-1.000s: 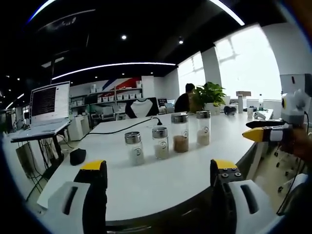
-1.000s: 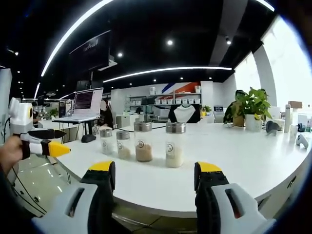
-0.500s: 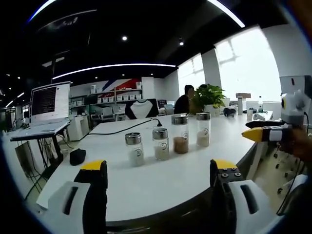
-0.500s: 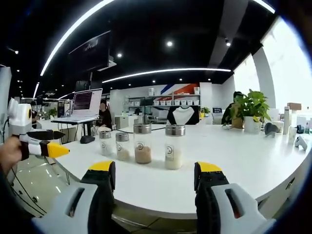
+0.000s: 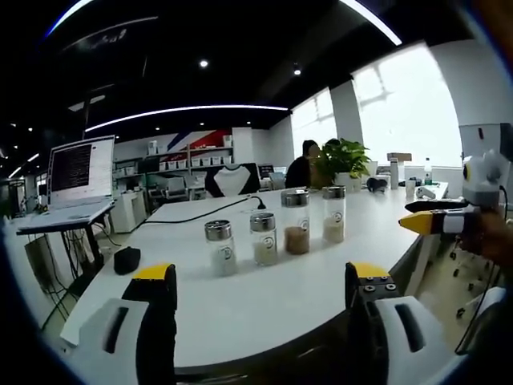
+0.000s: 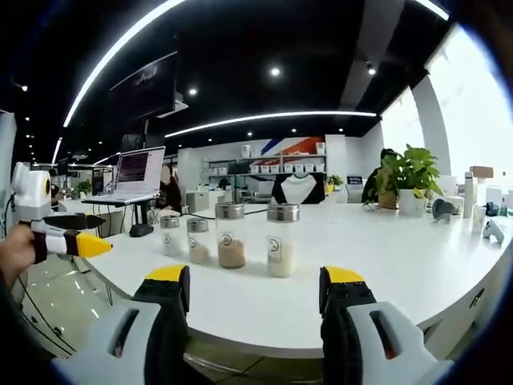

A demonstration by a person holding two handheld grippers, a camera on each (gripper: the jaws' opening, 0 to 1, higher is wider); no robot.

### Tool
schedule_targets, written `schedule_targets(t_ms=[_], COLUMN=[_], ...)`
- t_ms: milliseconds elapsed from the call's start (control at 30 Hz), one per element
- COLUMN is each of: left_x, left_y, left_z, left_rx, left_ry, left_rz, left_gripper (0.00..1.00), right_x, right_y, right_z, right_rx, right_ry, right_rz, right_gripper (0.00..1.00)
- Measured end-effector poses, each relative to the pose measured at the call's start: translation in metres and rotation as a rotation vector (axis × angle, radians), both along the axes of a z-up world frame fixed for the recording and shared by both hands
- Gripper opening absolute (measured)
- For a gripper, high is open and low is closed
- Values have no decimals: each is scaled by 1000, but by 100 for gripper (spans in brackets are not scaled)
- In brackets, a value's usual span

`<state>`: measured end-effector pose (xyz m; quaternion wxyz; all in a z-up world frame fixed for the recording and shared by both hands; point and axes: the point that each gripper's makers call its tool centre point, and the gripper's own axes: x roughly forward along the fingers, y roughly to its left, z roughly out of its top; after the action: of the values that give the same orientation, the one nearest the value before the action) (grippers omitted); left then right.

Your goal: Rotate the seasoning bottle until the label or dispensing opening points toward the visible target arrow and the bottle remains upright within the marked orientation range

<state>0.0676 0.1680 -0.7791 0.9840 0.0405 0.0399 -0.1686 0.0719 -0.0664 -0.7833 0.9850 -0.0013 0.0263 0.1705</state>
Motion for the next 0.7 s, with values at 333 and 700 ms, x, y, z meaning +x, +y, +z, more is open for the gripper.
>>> schedule_targets(t_ms=[333,700], left_x=[1,2], left_y=[0,-1], left_z=[-3,-6], left_rx=[2,10], left_ry=[8,21], left_rz=[1,-5], left_gripper=[91,90], right_x=[-1,-3], right_y=[1,3], right_z=[-4,-8], right_rx=[-1,-1], right_ry=[11,24], right_rz=[8,18], right_gripper=[66,65])
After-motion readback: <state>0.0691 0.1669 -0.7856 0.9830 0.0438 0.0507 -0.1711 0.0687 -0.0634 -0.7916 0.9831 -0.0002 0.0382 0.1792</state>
